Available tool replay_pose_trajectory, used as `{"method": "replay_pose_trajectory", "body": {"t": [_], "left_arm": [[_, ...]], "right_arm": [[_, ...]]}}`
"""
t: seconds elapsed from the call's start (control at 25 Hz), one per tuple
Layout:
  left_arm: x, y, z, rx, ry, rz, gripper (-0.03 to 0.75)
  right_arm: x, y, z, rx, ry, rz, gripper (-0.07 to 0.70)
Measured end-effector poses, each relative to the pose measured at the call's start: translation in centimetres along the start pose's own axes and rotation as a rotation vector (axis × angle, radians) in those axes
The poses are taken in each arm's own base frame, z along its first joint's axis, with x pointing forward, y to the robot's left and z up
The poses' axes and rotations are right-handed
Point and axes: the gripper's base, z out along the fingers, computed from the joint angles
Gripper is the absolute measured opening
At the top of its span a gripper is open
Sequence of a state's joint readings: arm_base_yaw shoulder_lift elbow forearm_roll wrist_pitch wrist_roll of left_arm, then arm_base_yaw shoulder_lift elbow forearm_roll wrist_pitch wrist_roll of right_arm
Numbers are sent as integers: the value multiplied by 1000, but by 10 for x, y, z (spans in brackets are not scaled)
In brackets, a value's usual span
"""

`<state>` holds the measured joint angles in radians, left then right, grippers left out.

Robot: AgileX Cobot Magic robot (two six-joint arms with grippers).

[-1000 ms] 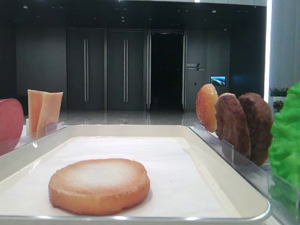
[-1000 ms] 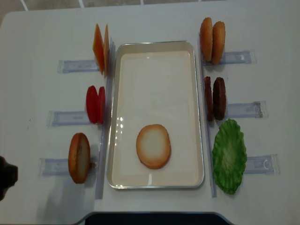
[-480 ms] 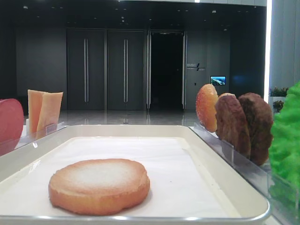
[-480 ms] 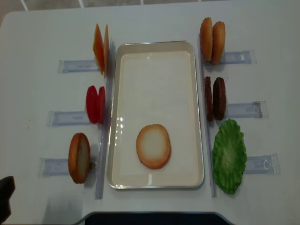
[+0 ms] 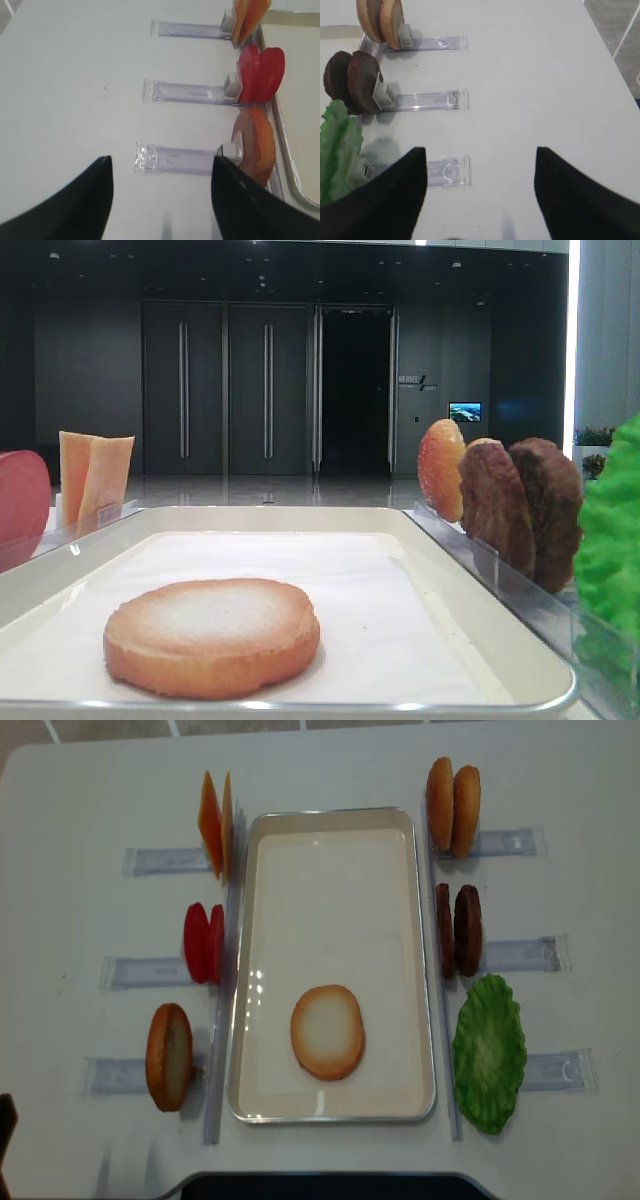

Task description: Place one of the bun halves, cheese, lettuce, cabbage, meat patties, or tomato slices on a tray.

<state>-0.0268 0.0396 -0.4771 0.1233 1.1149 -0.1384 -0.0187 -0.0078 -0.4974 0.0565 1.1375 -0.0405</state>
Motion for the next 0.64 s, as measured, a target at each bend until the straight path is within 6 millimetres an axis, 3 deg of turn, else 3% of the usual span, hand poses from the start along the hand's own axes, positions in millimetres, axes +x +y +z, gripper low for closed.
{"method": "replay_pose_trajectory", "body": {"t": [0.64], "left_arm": [[5,1,-7,4,-55,-6,471]], "right_arm": [[0,0,0,0,0,0,470]]}}
